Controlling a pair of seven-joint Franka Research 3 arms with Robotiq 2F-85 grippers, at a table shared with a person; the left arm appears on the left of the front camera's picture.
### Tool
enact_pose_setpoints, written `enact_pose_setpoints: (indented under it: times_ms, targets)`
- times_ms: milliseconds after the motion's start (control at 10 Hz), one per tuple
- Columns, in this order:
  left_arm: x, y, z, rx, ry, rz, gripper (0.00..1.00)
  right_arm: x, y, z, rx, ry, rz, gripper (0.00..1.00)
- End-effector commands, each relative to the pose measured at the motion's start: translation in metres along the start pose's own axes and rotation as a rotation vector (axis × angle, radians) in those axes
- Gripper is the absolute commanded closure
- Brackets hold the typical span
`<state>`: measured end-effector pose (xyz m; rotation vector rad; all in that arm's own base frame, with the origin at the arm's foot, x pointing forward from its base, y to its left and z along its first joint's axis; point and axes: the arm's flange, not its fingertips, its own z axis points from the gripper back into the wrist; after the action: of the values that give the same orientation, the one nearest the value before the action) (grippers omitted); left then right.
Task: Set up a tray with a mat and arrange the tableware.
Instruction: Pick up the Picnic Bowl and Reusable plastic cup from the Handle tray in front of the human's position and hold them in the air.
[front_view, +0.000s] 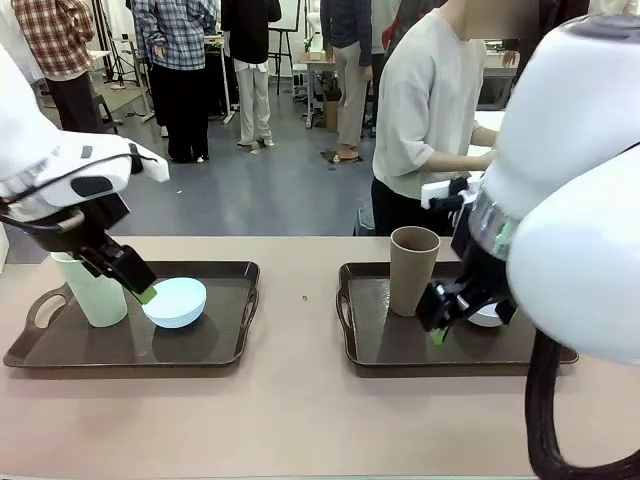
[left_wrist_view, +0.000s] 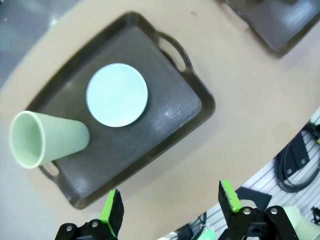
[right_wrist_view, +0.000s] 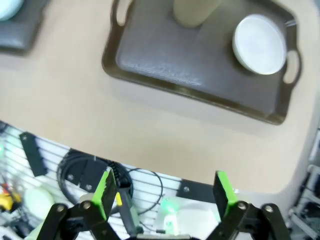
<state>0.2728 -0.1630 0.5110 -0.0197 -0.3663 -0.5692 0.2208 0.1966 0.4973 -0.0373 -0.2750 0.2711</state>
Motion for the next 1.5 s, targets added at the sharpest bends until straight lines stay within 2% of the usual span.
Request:
enact_pose_setpoints:
  times_ms: [0, 100, 200, 400, 800, 1000, 1100, 1400]
  targets:
    - [-0.132, 0.037, -0.058, -0.027, -0.047, 0.093, 0.00, -0.093, -0.123, -0.090, 0.097, -0.065, -0.090, 0.00]
    - [-0.138, 0.067, -0.048, -0.133, -0.145, 0.110, 0.00, -0.091, -0.164, -0.075, 0.170, -0.100, -0.143, 0.00]
    - [-0.149, 0.087, -0.033, -0.150, -0.207, 0.142, 0.00, -0.100, -0.190, -0.062, 0.218, -0.156, -0.184, 0.00]
    - [-0.177, 0.139, -0.008, -0.311, -0.294, 0.255, 0.00, -0.135, -0.247, -0.045, 0.372, -0.261, -0.270, 0.00]
    - [-0.220, 0.241, -0.009, -0.520, -0.401, 0.502, 0.00, -0.194, -0.351, -0.065, 0.699, -0.405, -0.481, 0.00]
    - [-0.207, 0.249, -0.031, -0.565, -0.367, 0.564, 0.00, -0.198, -0.374, -0.094, 0.834, -0.407, -0.539, 0.00]
    - [-0.207, 0.258, -0.031, -0.575, -0.382, 0.604, 0.00, -0.196, -0.378, -0.106, 0.884, -0.421, -0.555, 0.00]
    - [-0.211, 0.266, -0.033, -0.545, -0.447, 0.637, 0.00, -0.188, -0.378, -0.115, 0.910, -0.426, -0.540, 0.00]
